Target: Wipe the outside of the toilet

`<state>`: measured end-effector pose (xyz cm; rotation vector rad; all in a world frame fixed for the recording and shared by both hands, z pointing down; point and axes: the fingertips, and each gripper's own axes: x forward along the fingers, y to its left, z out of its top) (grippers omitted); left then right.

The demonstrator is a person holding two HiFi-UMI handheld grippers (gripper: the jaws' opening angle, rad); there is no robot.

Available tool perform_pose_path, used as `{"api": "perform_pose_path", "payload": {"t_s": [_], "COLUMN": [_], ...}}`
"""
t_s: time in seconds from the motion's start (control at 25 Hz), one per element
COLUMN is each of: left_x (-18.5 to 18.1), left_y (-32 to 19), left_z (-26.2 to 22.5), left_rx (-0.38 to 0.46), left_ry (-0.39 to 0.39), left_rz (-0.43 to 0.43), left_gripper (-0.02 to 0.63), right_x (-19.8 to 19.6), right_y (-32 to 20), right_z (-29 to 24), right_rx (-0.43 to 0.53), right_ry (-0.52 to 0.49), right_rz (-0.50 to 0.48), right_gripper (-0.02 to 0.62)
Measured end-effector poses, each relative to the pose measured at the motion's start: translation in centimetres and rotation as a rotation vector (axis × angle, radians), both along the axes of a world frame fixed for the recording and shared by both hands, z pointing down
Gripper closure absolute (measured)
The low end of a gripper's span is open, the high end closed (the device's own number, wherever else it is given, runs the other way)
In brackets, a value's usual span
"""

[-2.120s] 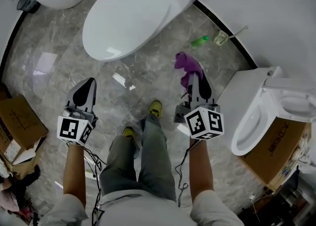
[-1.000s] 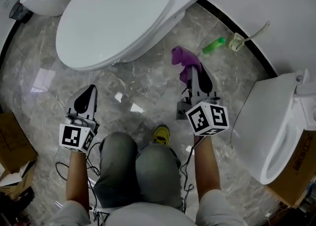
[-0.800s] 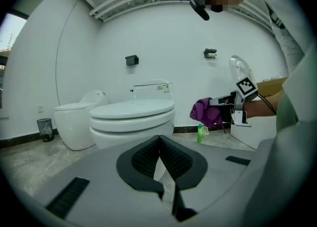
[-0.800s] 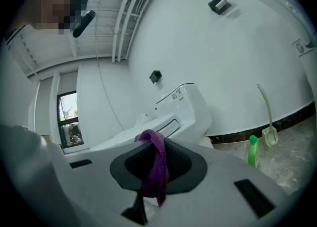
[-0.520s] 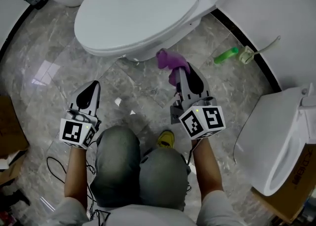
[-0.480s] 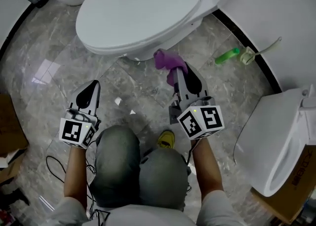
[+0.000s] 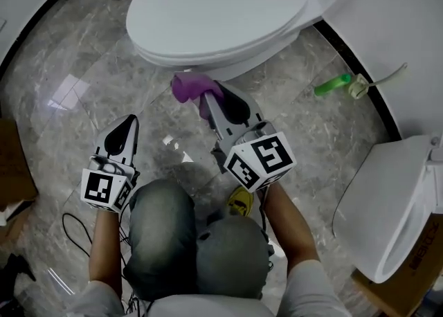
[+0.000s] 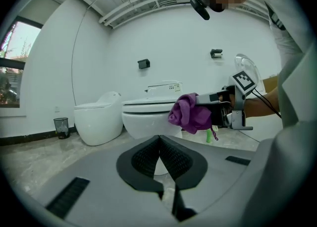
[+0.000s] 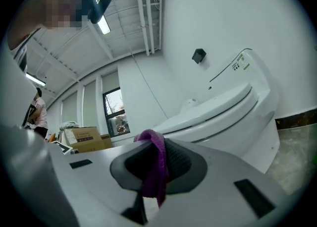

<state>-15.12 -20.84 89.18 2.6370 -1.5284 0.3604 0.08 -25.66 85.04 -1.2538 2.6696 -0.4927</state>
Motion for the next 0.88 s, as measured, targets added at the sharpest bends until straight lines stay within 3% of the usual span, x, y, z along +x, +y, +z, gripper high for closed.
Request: {"api": "perform_pose_path", "payload": {"t_s": [0.32, 0.88], "left_x": [-1.7, 2.2], "left_y": [0.6, -0.6], "left_z": [0.6, 1.8], "left_rx": [-0.005, -0.012], "left_ry": [-0.021, -0.024], "left_rz": [-0.021, 0.027], "left_gripper": [0.594, 0.594], "right_x": [0.1, 12.1], "right_y": [-2.5, -7.8], "right_z": [0.6, 3.6], "right_rx": [-0.029, -0.113], "right_ry": [-0.051, -0.081], "right_rz": [0.026, 0.309], "right_gripper": [0.54, 0.539]}}
